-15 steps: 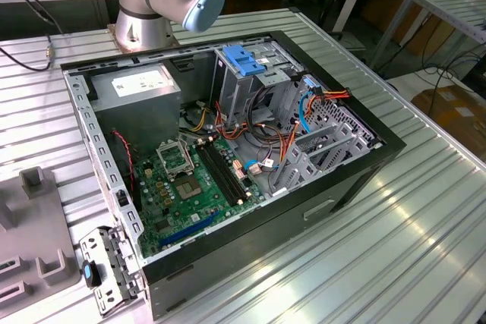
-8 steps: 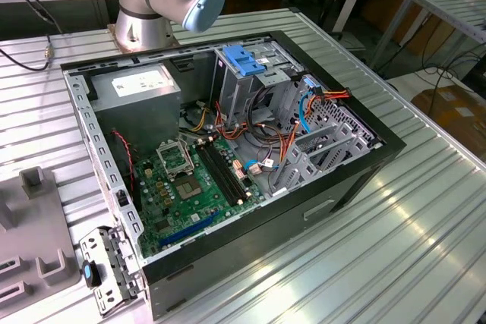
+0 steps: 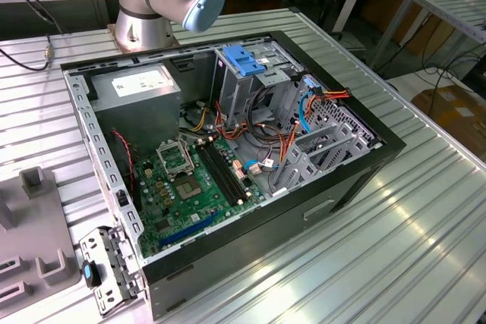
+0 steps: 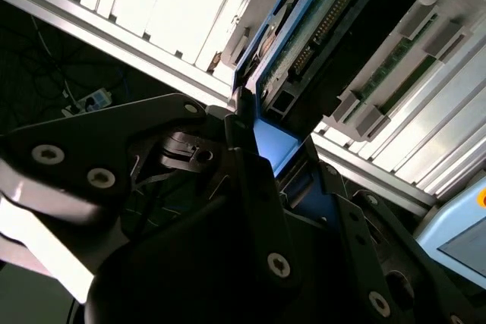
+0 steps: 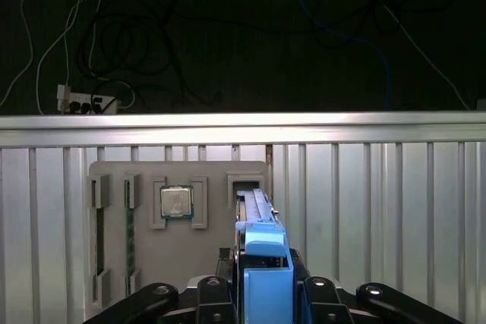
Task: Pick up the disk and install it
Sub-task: 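Pick up the disk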
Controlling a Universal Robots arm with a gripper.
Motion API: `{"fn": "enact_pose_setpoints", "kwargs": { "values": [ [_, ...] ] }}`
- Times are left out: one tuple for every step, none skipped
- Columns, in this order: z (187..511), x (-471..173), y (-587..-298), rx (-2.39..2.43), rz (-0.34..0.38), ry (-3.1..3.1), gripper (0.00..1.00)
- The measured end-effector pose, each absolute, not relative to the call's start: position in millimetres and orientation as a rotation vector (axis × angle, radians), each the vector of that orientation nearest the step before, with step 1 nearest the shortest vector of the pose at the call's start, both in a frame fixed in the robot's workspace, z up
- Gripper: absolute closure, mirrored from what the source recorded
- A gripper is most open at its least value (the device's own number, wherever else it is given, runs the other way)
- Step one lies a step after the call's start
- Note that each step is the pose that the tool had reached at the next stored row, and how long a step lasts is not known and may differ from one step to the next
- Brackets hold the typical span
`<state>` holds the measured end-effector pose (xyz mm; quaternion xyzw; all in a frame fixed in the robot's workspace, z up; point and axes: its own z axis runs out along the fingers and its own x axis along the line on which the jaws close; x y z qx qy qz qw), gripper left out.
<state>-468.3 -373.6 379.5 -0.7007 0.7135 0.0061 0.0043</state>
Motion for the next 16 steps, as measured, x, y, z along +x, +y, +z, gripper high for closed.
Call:
{"fn": "enact_pose_setpoints", "kwargs": {
  "values": [
    [380.0, -468.3, -373.6, -2.195, 0.019, 2.236, 0.63],
    [380.7, -468.2, -373.6, -2.196, 0.019, 2.235, 0.63],
    [381.4, -468.2, -373.6, -2.196, 0.019, 2.235, 0.63],
    [382.7, -468.2, -373.6, -2.195, 0.019, 2.235, 0.63],
    [383.4, -468.2, -373.6, -2.195, 0.019, 2.235, 0.63],
    [384.2, -468.2, -373.6, -2.195, 0.019, 2.235, 0.63],
    [384.8, -468.2, -373.6, -2.195, 0.019, 2.235, 0.63],
    [385.6, -468.2, -373.6, -2.195, 0.019, 2.235, 0.63],
    [386.3, -468.2, -373.6, -2.195, 0.019, 2.235, 0.63],
    [387.3, -468.2, -373.6, -2.195, 0.02, 2.235, 0.63],
    [388.3, -468.2, -373.6, -2.195, 0.02, 2.235, 0.63],
    [389.0, -468.2, -373.6, -2.195, 0.02, 2.235, 0.63],
    [389.9, -468.2, -373.6, -2.195, 0.02, 2.235, 0.63],
    [390.7, -468.2, -373.6, -2.195, 0.02, 2.235, 0.63],
    [391.6, -468.2, -373.6, -2.195, 0.02, 2.235, 0.63],
    [392.8, -468.2, -373.6, -2.195, 0.021, 2.235, 0.63]
  ]
}}
